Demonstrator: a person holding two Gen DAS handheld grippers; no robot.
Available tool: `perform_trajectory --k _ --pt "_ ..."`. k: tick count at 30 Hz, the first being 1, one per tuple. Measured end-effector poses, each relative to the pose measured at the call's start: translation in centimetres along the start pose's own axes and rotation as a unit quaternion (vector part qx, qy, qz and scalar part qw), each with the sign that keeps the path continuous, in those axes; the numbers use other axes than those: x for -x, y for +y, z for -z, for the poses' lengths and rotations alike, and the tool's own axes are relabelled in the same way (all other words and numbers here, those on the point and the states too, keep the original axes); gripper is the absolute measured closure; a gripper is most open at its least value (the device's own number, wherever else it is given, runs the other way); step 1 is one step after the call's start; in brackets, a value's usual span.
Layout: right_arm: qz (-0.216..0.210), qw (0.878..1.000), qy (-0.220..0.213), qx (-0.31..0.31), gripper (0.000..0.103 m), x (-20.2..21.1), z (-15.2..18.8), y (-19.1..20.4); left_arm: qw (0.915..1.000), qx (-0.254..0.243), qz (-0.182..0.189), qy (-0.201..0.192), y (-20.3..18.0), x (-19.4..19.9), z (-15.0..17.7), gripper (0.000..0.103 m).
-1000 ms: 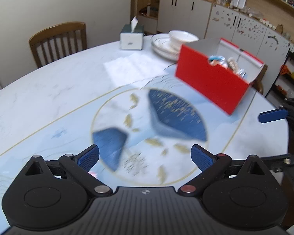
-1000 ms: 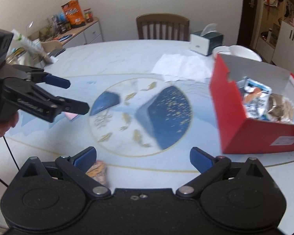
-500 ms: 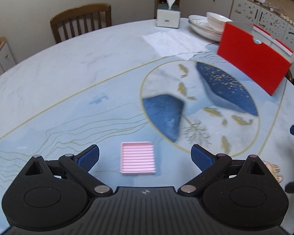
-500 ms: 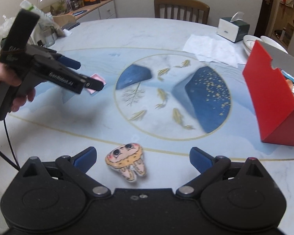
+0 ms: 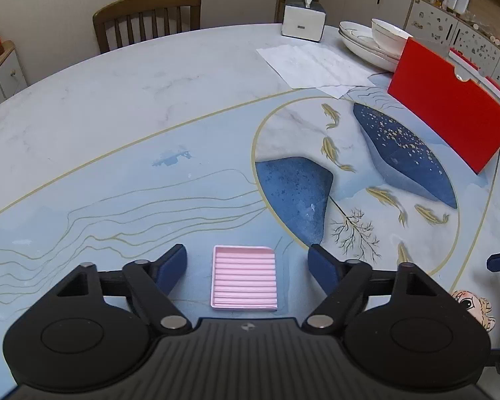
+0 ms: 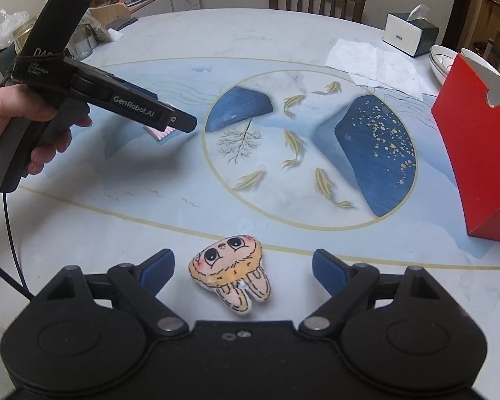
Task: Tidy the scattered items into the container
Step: 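Grasp the pink sponge pad with left gripper while right grasps the cartoon-face plush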
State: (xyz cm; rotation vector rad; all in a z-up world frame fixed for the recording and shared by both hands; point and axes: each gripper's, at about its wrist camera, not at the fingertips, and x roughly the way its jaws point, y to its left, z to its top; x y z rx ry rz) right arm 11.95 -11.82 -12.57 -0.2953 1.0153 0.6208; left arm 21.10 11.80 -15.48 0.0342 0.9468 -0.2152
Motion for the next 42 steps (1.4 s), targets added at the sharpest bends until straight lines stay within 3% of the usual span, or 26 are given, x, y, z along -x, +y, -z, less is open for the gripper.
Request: perform_trajectory --k 7,12,15,21,26,42 --pt "-0.001 1.0 0.008 0.018 0.023 -0.4 -0.1 0.3 0.9999 -0.006 0.004 -0.008 -0.2 0.0 0.1 0.041" --pt "-0.006 0.999 0.015 0.029 0.031 -0.6 -0.1 0.4 0.9998 -0.014 -0.001 -0.014 -0.6 0.1 0.2 0.059" --pt "-0.008 0.999 0.017 0.035 0.037 -0.7 0.0 0.4 0.9997 -0.016 -0.006 -0.016 -0.7 0.1 0.3 0.064" --pt "-0.01 0.999 0.02 0.037 0.05 -0.6 0.1 0.3 0.9997 -0.02 -0.01 -0.014 -1.1 0.1 0.3 0.065" --pt "-0.008 0.999 0.016 0.031 0.053 -0.4 0.3 -0.1 0.9997 -0.02 -0.006 -0.012 -1.5 0.2 0.3 0.065" --pt "0.015 1.0 -0.016 -0.019 0.055 1.8 0.2 -4.6 0.9994 -0.025 0.024 -0.01 -5.0 1.3 0.2 0.066"
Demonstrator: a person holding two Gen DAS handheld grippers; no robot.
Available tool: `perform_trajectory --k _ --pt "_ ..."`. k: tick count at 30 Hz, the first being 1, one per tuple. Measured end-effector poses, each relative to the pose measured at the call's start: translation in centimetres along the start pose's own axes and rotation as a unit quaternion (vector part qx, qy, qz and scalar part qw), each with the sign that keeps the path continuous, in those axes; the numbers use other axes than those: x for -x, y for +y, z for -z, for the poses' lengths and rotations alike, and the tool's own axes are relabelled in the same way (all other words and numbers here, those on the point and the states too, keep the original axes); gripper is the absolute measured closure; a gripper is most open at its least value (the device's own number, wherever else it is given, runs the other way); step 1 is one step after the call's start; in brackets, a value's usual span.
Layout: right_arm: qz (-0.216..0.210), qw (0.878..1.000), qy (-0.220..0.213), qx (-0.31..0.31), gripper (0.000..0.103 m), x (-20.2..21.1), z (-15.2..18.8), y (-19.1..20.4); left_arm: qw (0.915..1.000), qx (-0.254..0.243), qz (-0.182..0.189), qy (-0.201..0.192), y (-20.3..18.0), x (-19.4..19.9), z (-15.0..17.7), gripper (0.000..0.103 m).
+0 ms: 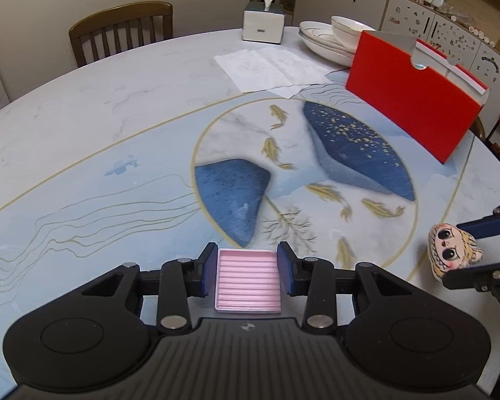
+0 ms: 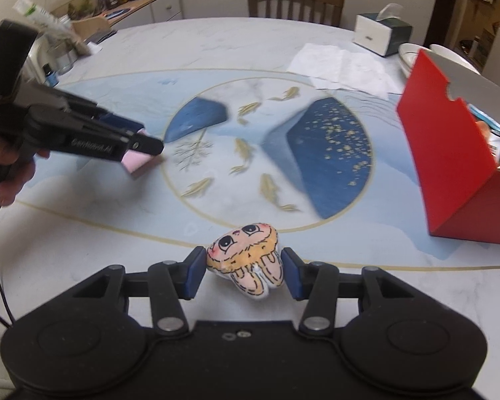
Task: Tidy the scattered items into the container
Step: 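Grasp the pink sponge pad with left gripper while right grasps the cartoon-face plush, then carry the pink pad and cartoon-face plush with both grippers to the red box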
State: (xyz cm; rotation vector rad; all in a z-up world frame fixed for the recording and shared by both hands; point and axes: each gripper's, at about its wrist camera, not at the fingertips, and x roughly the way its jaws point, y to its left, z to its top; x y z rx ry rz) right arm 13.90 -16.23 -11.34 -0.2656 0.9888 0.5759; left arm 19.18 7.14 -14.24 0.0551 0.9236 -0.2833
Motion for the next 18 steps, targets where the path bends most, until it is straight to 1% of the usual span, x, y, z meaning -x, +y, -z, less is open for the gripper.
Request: perform_trajectory --k 8,18 --pt "0.008 1.0 -0.016 -0.022 0.055 1.6 0.2 -2.6 0.9995 -0.009 0.03 -0.003 -3.6 0.5 -1.1 0.066" --pt "0.009 0.999 -0.033 -0.04 0.055 3.9 0.5 -6.1 0.9981 -0.019 0.058 -0.008 -8.1 1.0 -3.0 0.066"
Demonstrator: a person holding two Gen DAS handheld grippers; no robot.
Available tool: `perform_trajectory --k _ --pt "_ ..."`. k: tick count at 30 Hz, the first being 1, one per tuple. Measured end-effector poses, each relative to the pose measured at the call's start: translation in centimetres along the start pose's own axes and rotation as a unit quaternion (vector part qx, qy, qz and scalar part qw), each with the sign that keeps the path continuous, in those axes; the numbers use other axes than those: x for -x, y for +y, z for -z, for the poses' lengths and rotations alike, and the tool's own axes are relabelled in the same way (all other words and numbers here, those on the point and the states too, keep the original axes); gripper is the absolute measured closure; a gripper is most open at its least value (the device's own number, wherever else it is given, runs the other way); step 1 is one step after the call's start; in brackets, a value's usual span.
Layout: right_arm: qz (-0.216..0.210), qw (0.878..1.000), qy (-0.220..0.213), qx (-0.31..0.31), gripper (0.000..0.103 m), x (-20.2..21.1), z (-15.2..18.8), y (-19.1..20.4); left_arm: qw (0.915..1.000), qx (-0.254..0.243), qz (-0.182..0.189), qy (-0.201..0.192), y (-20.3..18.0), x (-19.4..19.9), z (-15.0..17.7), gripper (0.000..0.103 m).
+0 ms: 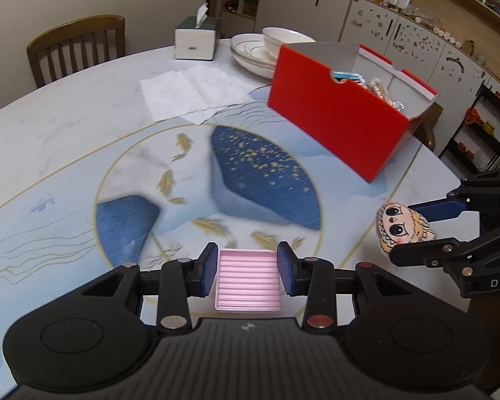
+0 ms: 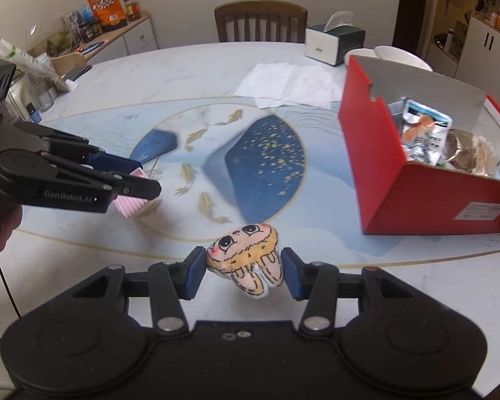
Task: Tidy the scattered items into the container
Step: 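Carry the pink pad and cartoon-face plush with both grippers to the red box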
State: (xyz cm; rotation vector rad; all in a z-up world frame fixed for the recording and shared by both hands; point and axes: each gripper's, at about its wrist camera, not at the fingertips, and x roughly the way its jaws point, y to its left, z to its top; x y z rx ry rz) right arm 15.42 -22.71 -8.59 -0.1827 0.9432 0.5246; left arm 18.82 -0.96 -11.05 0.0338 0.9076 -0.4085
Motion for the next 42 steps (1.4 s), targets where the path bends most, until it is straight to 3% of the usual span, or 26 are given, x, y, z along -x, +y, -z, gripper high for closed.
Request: perform_trajectory --k 23,42 --pt "0.01 0.999 -0.039 -0.023 0.055 4.7 -1.9 -9.4 0.9979 -0.032 0.046 -0.032 -9.2 -0.4 -7.6 0.066" --pt "0.049 0.996 -0.068 -0.018 0.055 6.0 -4.8 -18.7 0.995 -0.062 0.044 -0.065 -14.8 -3.6 -15.0 0.066"
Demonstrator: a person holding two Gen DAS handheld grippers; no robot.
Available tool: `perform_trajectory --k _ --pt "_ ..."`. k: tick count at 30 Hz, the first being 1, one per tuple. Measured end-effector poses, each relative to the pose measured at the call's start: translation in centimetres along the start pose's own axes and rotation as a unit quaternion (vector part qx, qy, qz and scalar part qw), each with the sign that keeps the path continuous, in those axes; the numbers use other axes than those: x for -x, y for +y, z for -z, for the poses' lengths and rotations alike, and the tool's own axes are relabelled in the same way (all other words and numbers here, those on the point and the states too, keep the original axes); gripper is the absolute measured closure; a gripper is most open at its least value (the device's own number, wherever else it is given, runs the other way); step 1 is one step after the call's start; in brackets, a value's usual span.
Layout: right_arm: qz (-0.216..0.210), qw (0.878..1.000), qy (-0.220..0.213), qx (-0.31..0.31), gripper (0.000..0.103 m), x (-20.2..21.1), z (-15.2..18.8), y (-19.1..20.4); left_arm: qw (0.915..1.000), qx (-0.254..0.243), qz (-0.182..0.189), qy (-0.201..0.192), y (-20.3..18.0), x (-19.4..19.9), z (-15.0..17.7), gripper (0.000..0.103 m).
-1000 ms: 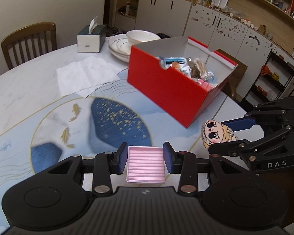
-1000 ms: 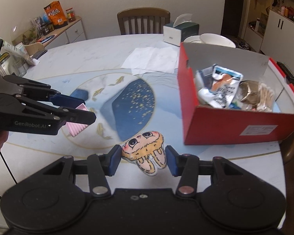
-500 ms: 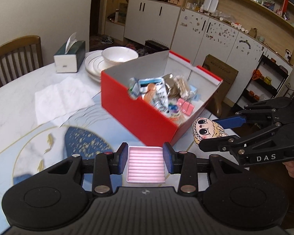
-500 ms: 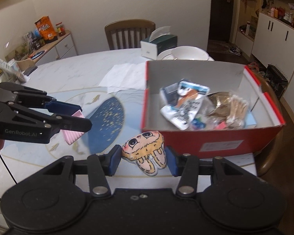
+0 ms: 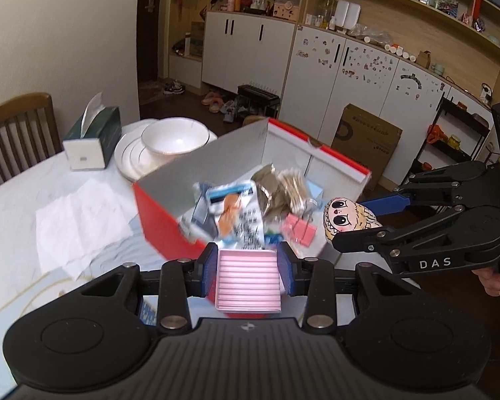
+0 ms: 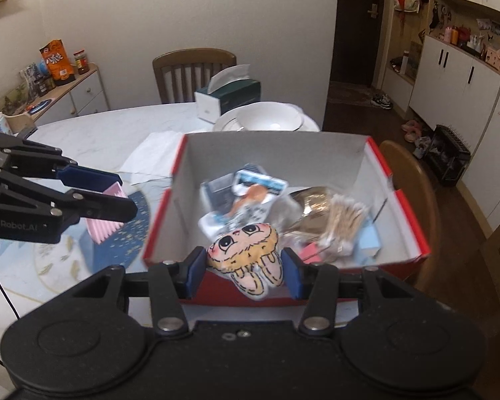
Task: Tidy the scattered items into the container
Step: 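Carry the pink pad and cartoon-face plush with both grippers to the red box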
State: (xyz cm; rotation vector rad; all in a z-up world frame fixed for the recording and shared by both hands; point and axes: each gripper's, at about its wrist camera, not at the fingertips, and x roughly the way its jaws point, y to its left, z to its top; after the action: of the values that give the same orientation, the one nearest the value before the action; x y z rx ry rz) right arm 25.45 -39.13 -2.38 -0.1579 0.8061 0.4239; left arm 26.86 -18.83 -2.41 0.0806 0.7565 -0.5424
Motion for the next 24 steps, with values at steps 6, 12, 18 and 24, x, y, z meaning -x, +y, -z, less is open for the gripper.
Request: perform_trajectory --k 6,12,18,24 --pt "0.013 1.0 -0.004 0.003 0.055 -0.7 -0.9 -2.5 1.0 -0.007 -0.004 -0.004 -0.8 -2.0 -2.1 0.066" --pt "0.026 1.0 -0.003 0.005 0.055 -2.1 -1.4 -4.5 0.9999 -0.011 -0.013 -0.003 -1.4 -4.8 -3.8 0.066" --pt "0.03 0.999 0.005 0.014 0.055 -3.7 -1.8 -5.7 0.9997 -0.016 -0.019 0.003 -1.6 -7.5 -5.0 0.066" --pt "0.018 0.999 0.02 0.028 0.055 -5.8 -2.3 -6.4 0.9989 -0.03 -0.032 0.017 -1.9 -10.4 -5.6 0.066"
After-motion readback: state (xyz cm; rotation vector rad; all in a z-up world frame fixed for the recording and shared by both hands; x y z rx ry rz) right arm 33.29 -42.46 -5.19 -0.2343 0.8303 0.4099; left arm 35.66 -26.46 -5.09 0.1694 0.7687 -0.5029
